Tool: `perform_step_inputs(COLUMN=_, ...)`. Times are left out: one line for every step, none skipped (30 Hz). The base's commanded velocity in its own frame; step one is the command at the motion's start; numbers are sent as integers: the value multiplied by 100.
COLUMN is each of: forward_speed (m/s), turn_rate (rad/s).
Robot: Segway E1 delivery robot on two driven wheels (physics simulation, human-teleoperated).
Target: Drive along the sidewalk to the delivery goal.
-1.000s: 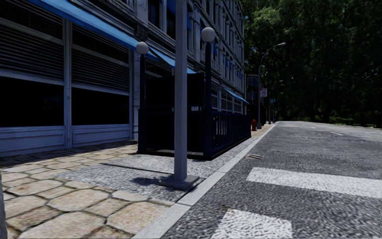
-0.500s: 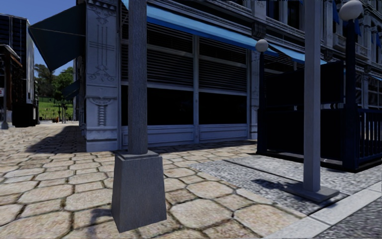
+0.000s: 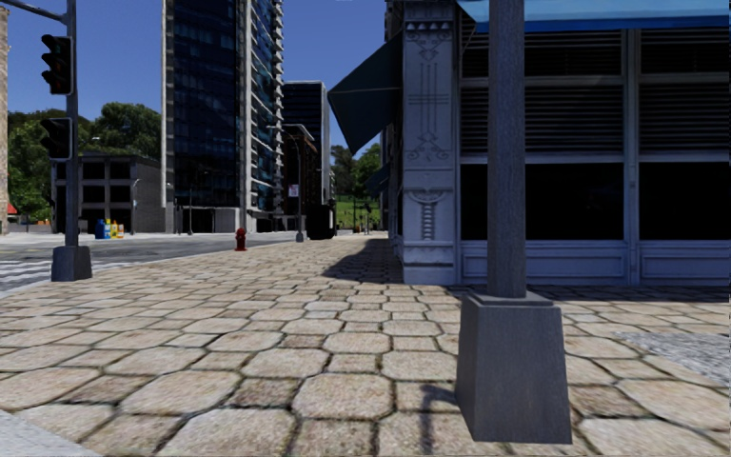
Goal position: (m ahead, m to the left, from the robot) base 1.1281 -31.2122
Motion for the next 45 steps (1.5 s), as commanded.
perform_step_inputs(forward_speed=0, turn_rate=120)
perform_step_inputs(forward_speed=0, turn_rate=120)
perform_step_inputs(forward_speed=0, turn_rate=120)
perform_step_inputs(forward_speed=0, turn_rate=120)
perform_step_inputs(forward_speed=0, turn_rate=120)
perform_step_inputs(forward_speed=0, turn_rate=120)
perform_step_inputs(forward_speed=0, turn_rate=120)
perform_step_inputs(forward_speed=0, turn_rate=111)
perform_step_inputs(forward_speed=0, turn_rate=86)
perform_step_inputs(forward_speed=0, turn_rate=71)
perform_step_inputs(forward_speed=0, turn_rate=59)
perform_step_inputs(forward_speed=0, turn_rate=0)
perform_step_inputs(forward_speed=0, turn_rate=0)
perform_step_inputs(forward_speed=0, turn_rate=0)
perform_step_inputs(forward_speed=0, turn_rate=0)
perform_step_inputs(forward_speed=0, turn_rate=0)
perform_step_inputs(forward_speed=51, turn_rate=0)
perform_step_inputs(forward_speed=114, turn_rate=0)
perform_step_inputs(forward_speed=114, turn_rate=0)
perform_step_inputs(forward_speed=130, turn_rate=0)
perform_step_inputs(forward_speed=145, turn_rate=0)
perform_step_inputs(forward_speed=149, turn_rate=0)
perform_step_inputs(forward_speed=150, turn_rate=0)
perform_step_inputs(forward_speed=150, turn_rate=0)
perform_step_inputs(forward_speed=150, turn_rate=0)
perform_step_inputs(forward_speed=150, turn_rate=0)
perform_step_inputs(forward_speed=150, turn_rate=0)
perform_step_inputs(forward_speed=150, turn_rate=0)
perform_step_inputs(forward_speed=150, turn_rate=0)
perform_step_inputs(forward_speed=150, turn_rate=0)
perform_step_inputs(forward_speed=150, turn_rate=0)
perform_step_inputs(forward_speed=150, turn_rate=0)
perform_step_inputs(forward_speed=139, turn_rate=0)
perform_step_inputs(forward_speed=133, turn_rate=0)
perform_step_inputs(forward_speed=132, turn_rate=0)
perform_step_inputs(forward_speed=131, turn_rate=0)
perform_step_inputs(forward_speed=131, turn_rate=0)
perform_step_inputs(forward_speed=131, turn_rate=0)
perform_step_inputs(forward_speed=131, turn_rate=0)
perform_step_inputs(forward_speed=124, turn_rate=0)
perform_step_inputs(forward_speed=110, turn_rate=0)
perform_step_inputs(forward_speed=110, turn_rate=0)
perform_step_inputs(forward_speed=105, turn_rate=-35)
perform_step_inputs(forward_speed=104, turn_rate=-86)
perform_step_inputs(forward_speed=103, turn_rate=-120)
